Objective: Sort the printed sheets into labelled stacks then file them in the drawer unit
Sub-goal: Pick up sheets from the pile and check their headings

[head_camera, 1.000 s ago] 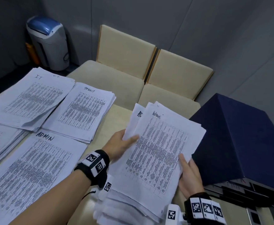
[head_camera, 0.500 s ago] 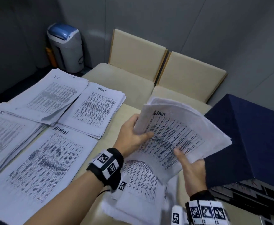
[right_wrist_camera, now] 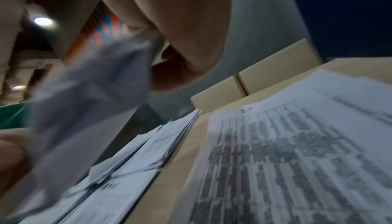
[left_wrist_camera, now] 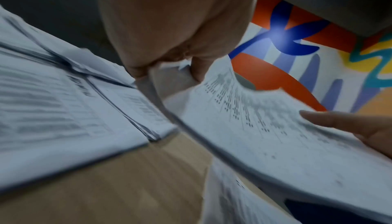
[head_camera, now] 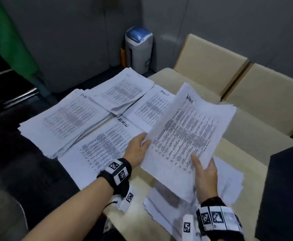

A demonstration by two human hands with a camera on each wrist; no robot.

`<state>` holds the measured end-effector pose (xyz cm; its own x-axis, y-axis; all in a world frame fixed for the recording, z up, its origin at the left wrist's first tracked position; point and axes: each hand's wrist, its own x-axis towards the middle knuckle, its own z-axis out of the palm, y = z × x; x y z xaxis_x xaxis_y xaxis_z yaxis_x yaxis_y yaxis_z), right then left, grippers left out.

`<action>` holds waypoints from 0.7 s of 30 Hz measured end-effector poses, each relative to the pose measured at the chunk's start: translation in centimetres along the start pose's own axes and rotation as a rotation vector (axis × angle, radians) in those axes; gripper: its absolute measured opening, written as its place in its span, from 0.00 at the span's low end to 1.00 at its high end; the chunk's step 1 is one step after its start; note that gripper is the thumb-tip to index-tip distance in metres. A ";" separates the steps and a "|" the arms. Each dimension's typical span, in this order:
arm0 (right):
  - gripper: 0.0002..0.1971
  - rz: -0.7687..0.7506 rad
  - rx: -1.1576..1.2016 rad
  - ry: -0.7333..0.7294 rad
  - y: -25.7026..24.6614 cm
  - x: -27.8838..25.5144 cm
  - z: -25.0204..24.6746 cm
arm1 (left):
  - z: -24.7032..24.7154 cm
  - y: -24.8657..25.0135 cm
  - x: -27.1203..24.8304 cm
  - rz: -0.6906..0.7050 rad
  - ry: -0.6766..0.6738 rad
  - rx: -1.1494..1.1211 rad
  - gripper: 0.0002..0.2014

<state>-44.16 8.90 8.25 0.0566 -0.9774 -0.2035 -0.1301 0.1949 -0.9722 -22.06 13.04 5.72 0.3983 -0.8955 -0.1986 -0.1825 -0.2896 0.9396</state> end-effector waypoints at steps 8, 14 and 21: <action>0.07 0.212 -0.227 0.077 6.4 0.7 2.7 | -18.6 -9.0 1.7 -0.306 0.070 0.289 0.20; 0.10 0.257 -0.498 0.273 8.3 1.0 2.5 | -21.4 -13.3 1.7 -0.309 0.070 0.928 0.14; 0.13 0.344 -0.559 0.449 8.3 0.2 -0.9 | -16.1 -10.0 2.5 0.003 0.152 1.252 0.21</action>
<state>-46.08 10.24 0.24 -0.4662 -0.8322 -0.3001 -0.5516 0.5387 -0.6368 -4.81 19.12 0.34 0.4807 -0.8728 -0.0845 -0.8752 -0.4835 0.0157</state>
